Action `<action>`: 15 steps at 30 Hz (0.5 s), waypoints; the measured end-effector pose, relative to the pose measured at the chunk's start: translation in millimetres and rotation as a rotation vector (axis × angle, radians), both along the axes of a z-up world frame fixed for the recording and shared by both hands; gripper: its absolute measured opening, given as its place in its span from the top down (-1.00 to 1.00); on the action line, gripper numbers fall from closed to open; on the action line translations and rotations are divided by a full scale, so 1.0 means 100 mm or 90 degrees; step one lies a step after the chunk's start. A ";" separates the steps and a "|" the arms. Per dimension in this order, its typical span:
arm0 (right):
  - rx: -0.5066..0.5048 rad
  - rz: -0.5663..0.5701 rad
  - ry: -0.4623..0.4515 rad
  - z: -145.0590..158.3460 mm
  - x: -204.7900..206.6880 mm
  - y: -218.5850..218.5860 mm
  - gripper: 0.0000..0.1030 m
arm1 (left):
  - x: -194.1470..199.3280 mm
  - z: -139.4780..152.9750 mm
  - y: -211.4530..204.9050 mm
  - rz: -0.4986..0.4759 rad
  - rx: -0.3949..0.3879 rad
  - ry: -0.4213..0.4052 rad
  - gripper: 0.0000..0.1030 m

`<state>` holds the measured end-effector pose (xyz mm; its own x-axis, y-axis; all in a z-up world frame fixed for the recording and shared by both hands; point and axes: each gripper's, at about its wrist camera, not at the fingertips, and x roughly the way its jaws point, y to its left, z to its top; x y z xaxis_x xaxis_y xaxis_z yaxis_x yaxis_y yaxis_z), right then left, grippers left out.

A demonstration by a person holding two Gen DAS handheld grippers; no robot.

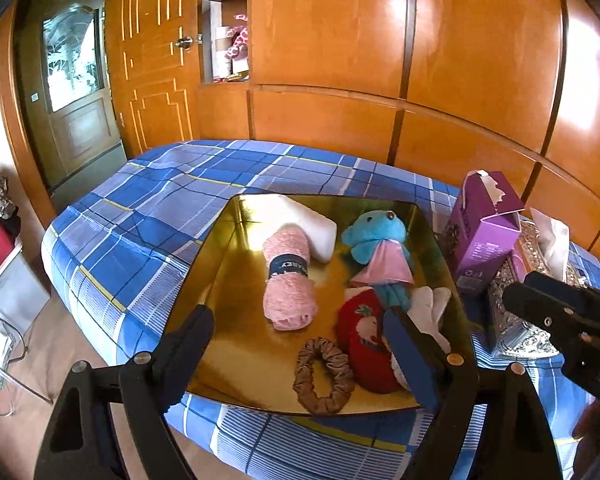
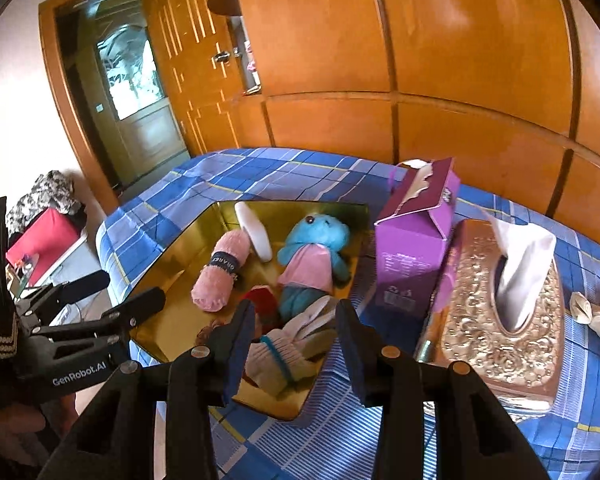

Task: Organize soft objects
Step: 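Move both tools back toward the remaining items on the bed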

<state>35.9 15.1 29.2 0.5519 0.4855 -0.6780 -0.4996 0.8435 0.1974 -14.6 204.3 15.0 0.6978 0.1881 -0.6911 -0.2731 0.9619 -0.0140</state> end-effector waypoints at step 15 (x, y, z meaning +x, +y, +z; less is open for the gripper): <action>0.027 -0.092 -0.046 0.23 -0.04 -0.63 0.19 | 0.00 0.11 -0.36 -0.061 0.025 -0.010 -0.69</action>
